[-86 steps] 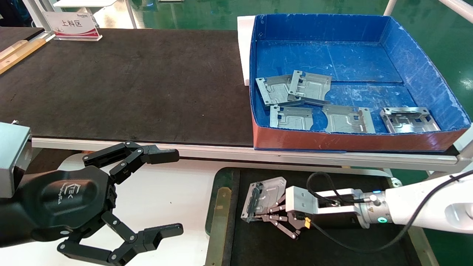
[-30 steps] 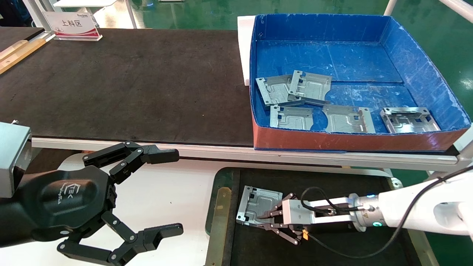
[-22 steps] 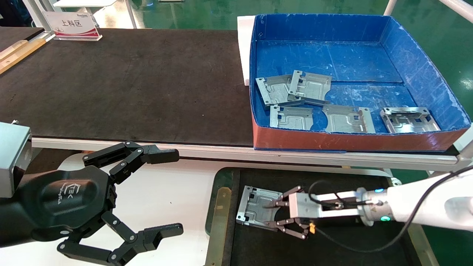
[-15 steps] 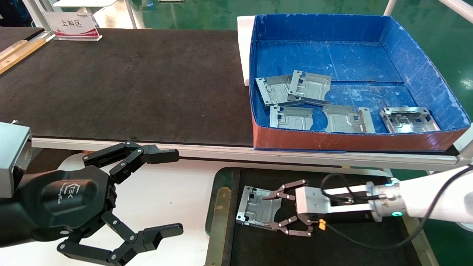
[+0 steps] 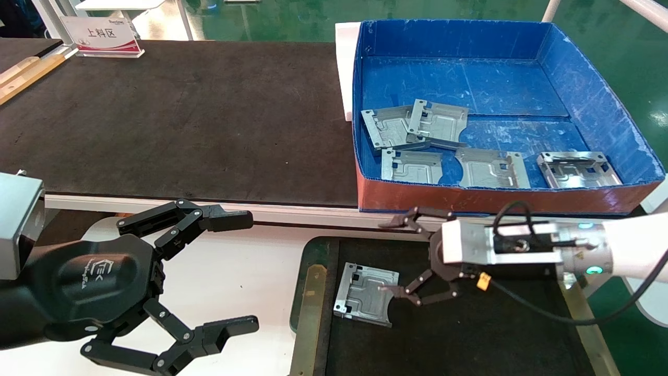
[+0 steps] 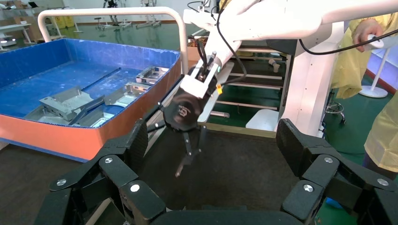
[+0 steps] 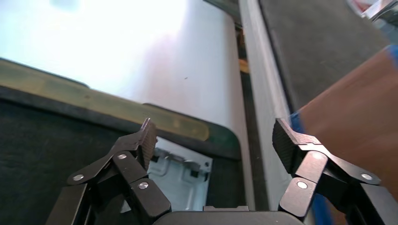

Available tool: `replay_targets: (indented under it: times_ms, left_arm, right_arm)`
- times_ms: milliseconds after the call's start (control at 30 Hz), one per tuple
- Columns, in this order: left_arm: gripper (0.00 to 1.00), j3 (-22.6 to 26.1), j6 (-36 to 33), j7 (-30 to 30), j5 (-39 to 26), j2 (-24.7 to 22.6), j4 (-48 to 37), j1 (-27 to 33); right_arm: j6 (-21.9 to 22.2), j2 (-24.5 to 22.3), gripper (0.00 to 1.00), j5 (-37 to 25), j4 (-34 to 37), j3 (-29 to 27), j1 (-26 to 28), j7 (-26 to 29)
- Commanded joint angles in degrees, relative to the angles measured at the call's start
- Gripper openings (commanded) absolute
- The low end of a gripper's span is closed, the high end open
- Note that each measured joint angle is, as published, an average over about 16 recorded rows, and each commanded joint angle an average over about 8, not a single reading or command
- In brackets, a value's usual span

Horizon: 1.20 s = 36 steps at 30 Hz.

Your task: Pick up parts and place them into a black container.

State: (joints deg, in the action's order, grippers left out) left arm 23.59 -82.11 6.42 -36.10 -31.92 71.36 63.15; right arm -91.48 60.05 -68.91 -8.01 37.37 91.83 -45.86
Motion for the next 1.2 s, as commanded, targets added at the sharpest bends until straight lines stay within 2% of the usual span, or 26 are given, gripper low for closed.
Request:
replay_targets:
  times_ms: [33,333,600,933,1200]
  left_arm:
    - [1.0,0.0,0.0,0.0,0.0,0.0,0.0,0.0]
    - [1.0,0.0,0.0,0.0,0.0,0.0,0.0,0.0]
    - [1.0,0.0,0.0,0.0,0.0,0.0,0.0,0.0]
    - [1.0,0.0,0.0,0.0,0.0,0.0,0.0,0.0]
    - [1.0,0.0,0.0,0.0,0.0,0.0,0.0,0.0]
  right_arm:
    - [-0.1,-0.6,1.0,0.8,-1.2,-0.2,0.3,0.8]
    - [0.0,-4.4,1.0,8.7,-9.8,-0.3,0.1,8.5]
    - [0.4,-6.3,1.0,15.9,-11.3,-1.3,1.2,16.0]
    - [0.5,-6.5,1.0,16.2,-11.7,-1.7,0.9,16.4]
    - [1.1,-8.5,1.0,17.3,-17.4,-3.7,-2.4,20.6]
